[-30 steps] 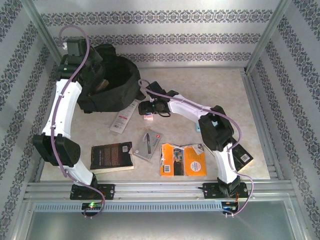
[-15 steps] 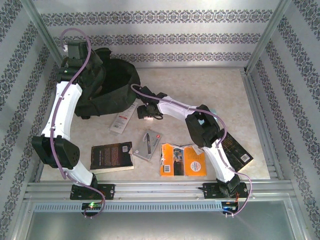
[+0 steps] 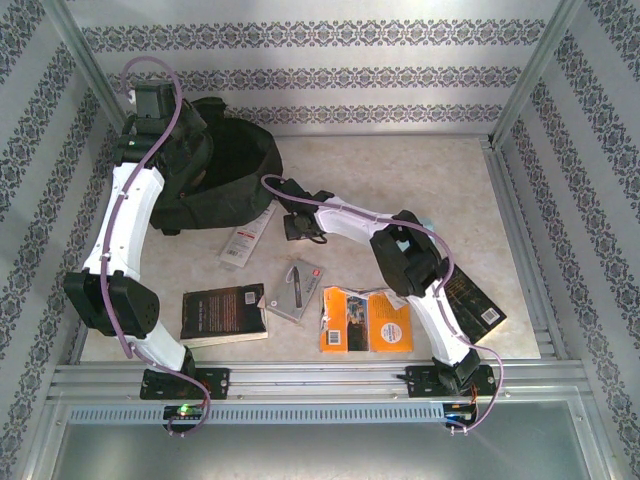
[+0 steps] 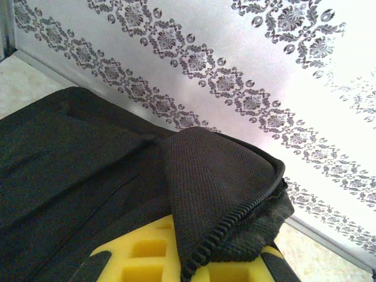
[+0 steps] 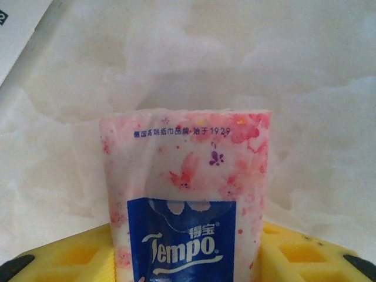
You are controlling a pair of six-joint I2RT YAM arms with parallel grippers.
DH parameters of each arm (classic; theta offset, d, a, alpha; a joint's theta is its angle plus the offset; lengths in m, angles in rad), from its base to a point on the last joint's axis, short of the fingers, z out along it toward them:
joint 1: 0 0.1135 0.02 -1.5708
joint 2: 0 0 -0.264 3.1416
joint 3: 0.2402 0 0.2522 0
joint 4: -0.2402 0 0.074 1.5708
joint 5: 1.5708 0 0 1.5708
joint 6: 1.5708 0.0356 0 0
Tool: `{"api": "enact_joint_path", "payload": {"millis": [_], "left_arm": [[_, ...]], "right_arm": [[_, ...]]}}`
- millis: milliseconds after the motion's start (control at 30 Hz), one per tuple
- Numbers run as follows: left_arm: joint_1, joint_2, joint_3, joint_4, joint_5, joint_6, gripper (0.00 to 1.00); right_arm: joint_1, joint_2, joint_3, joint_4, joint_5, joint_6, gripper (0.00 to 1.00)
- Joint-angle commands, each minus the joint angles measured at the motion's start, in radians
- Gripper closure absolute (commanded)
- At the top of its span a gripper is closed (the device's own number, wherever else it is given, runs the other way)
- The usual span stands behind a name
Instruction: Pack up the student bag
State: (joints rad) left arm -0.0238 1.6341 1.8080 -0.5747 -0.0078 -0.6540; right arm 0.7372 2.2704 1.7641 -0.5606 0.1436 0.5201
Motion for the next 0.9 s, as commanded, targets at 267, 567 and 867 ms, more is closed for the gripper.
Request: {"api": "enact_joint_path", "payload": {"millis": [267,567,867], "left_arm": [[0.009,-0.029,0.025,0.134,0.093,0.009,1.0],[-0.002,-0.031,-0.106,0.225,0.368,-0.17,1.0],[-0.08,-0.062,-0.303,0.369,0.501,-0.268,1.0]], "right_arm": [[-0.139,-0.423,-0.356,0.168,-0.043,0.116,0.53],[-0.223,-0.678,-0.516,0.17,-0.021,0.11,0.52],[-0.256,-0.823,-0.467,0.191,-0.157,0.106,0.51]]}}
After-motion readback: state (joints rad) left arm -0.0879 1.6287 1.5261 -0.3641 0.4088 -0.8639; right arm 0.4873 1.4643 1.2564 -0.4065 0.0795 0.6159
